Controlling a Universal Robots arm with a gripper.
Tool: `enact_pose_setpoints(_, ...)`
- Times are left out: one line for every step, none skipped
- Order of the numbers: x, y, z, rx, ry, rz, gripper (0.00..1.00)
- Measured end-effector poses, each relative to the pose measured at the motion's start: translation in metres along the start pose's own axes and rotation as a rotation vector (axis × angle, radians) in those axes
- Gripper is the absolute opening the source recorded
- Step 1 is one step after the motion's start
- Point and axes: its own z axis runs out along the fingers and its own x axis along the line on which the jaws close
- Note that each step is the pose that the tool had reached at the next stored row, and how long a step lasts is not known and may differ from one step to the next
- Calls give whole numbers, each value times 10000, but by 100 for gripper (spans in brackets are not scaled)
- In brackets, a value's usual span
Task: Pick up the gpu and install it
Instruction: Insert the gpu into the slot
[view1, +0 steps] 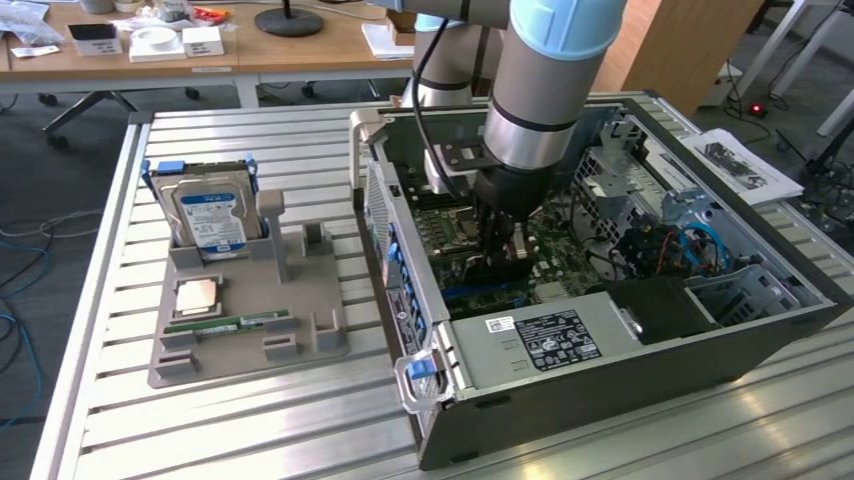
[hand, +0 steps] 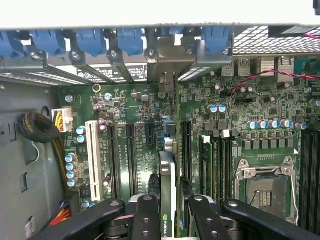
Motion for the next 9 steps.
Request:
enact_pose_setpoints(0, 1, -2, 3, -1, 0, 27)
enact_pose_setpoints(0, 3, -5, 6, 0, 1, 27)
enact_pose_setpoints(0, 3, -9, 9, 1, 0, 27)
enact_pose_setpoints(0, 4, -13, 12, 2, 0, 27)
enact_pose_setpoints(0, 4, -18, 15, 2, 0, 27)
enact_pose_setpoints(-1, 5, -24, 20, 1, 1, 27)
enact_pose_setpoints(-1, 6, -29, 24, 0, 2, 27)
enact_pose_setpoints(-1, 6, -33, 28, -1, 1, 27)
enact_pose_setpoints(-2, 8, -34, 34, -4, 2, 27)
